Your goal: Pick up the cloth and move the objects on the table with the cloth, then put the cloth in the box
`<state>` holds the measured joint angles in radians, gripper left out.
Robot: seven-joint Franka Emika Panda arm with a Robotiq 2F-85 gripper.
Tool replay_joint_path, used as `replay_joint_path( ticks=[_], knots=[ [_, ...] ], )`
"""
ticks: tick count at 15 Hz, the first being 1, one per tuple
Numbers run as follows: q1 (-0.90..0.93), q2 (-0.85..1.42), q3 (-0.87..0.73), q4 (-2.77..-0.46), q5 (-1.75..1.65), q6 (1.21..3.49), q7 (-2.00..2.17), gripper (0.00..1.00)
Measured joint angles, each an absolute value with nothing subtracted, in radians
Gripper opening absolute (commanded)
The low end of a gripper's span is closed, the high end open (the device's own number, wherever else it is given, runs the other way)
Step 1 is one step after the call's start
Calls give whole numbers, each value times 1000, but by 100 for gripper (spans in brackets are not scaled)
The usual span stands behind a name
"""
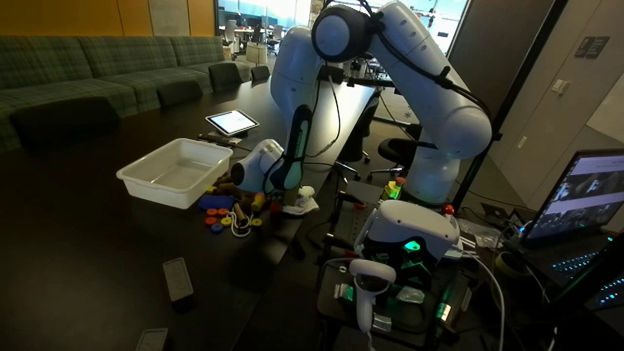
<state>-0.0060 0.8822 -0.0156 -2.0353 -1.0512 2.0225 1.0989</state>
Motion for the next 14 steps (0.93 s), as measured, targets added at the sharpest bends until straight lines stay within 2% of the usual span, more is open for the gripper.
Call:
replay_joint_path(
  ticks=[14],
  knots=[
    [268,859,112,-1969,-1068,2171,1105,15]
  ],
)
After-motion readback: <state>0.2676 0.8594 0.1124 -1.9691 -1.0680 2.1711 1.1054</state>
